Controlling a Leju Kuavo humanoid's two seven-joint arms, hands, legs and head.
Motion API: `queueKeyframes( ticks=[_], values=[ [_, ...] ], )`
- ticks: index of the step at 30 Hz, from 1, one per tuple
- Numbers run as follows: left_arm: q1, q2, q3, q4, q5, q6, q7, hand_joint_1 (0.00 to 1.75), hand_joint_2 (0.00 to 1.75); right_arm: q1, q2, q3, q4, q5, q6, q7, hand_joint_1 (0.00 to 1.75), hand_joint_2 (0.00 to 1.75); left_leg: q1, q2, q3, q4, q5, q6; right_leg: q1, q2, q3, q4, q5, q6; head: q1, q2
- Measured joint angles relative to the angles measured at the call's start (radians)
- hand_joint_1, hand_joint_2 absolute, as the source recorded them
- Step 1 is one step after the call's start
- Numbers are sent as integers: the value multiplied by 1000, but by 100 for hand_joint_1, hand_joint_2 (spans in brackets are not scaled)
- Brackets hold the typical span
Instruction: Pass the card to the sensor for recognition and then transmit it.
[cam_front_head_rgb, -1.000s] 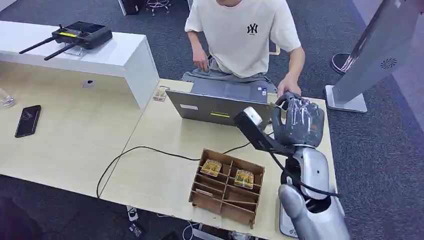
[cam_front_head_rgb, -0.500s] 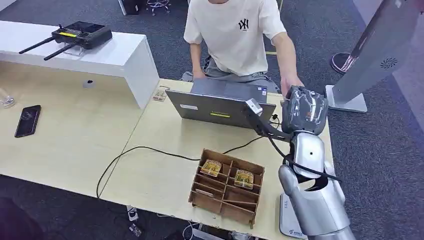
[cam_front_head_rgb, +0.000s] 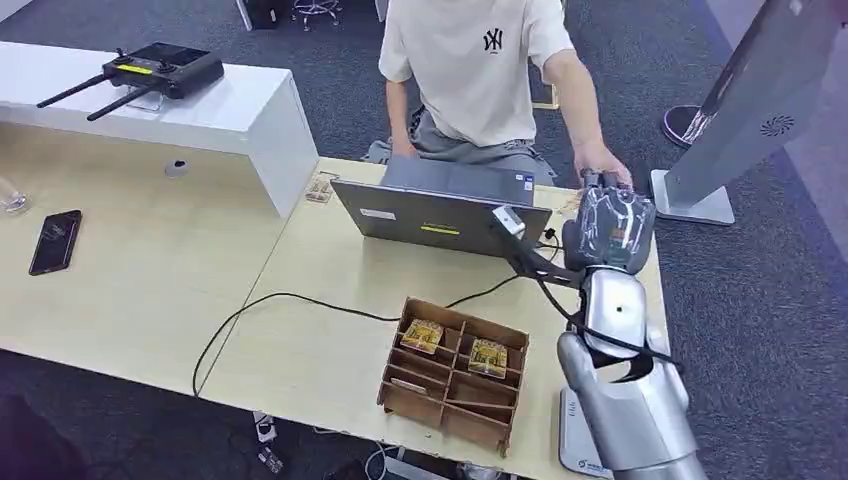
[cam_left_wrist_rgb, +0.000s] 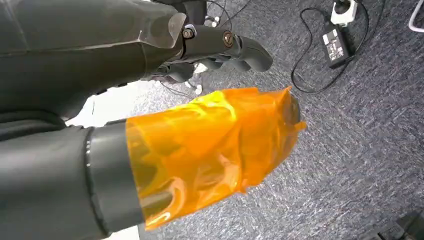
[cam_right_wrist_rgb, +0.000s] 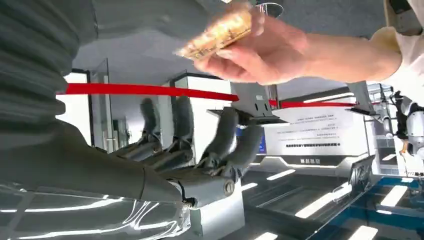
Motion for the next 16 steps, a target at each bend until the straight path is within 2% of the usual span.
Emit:
queueKeyframes(
  ticks=[4,8,13,16],
  values=[
    [2,0,0,0,12,6,0,0,0,28,6,-22,-10,-49,-39,-29,0,175,0,0,0,0,0,0,0,0,0,0,0,0,0,0],
    [9,0,1,0,31,18,0,0,0,91,29,-49,-77,-161,-100,-87,0,175,0,0,0,0,0,0,0,0,0,0,0,0,0,0],
    [33,0,7,-18,56,19,-8,0,0,209,66,-68,-219,-364,-180,-173,0,175,0,0,-1,0,-1,0,0,0,-1,0,-1,0,0,0],
    [48,-1,15,-29,68,27,-16,0,0,269,66,-68,-288,-538,-259,-239,0,175,0,0,-1,0,-1,0,0,0,-2,0,-1,0,0,0]
  ],
)
